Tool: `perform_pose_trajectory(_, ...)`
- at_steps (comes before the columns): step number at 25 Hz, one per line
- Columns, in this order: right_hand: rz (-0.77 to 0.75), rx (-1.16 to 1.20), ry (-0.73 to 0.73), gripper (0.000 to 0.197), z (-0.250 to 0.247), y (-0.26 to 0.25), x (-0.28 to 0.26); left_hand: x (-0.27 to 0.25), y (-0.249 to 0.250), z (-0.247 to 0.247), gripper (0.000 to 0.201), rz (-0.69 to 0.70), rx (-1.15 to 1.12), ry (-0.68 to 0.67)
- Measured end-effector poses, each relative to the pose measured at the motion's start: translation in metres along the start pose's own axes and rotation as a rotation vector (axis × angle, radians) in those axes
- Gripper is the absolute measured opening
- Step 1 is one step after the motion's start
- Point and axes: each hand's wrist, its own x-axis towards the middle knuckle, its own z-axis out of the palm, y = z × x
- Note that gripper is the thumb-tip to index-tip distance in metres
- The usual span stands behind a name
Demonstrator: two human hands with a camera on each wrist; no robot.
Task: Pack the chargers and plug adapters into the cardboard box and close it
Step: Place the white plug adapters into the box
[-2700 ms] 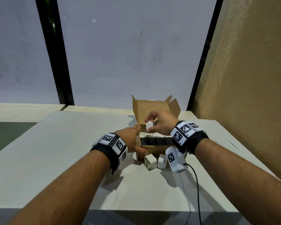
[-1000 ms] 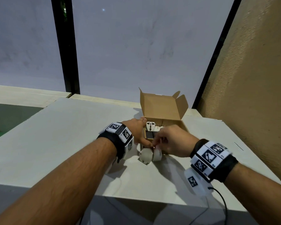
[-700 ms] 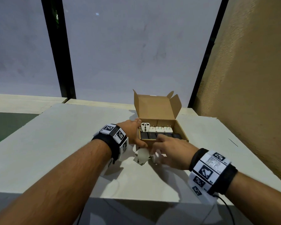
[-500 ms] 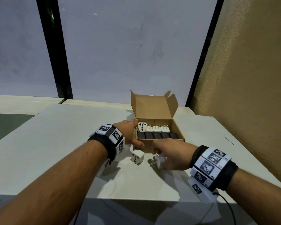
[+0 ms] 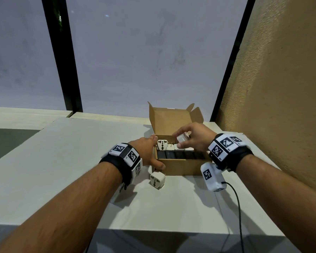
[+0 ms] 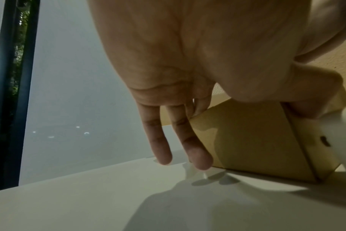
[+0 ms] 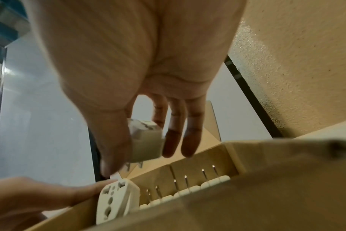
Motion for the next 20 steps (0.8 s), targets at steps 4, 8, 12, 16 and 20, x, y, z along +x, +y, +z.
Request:
perform_pose_trajectory(4, 0.063, -0.09, 0.039, 0.046, 0.014, -0.007, 0.013, -0.003, 0.002, -0.001, 0.112, 0.006, 0.003, 0.003)
perform_pose_trajectory(8, 0.111, -0.04, 0.087, 0.048, 0.022, -0.008, 0.019, -0.004, 0.003, -0.002, 0.111, 0.0, 0.009, 0.005)
perform_pose_trajectory(12, 0.128, -0.03, 0.097, 0.042, 0.023, -0.011, 0.021, -0.005, 0.005, -0.004, 0.106, 0.006, 0.019, 0.007)
perform_pose_trajectory(16, 0.126, -0.034, 0.115, 0.038, 0.021, -0.011, 0.02, -0.005, 0.005, -0.003, 0.107, -0.002, 0.013, 0.009)
perform_pose_trajectory(20, 0.101, -0.093, 0.061, 0.048, 0.024, -0.007, 0.022, -0.006, 0.005, -0.004, 0.107, -0.009, 0.025, 0.002)
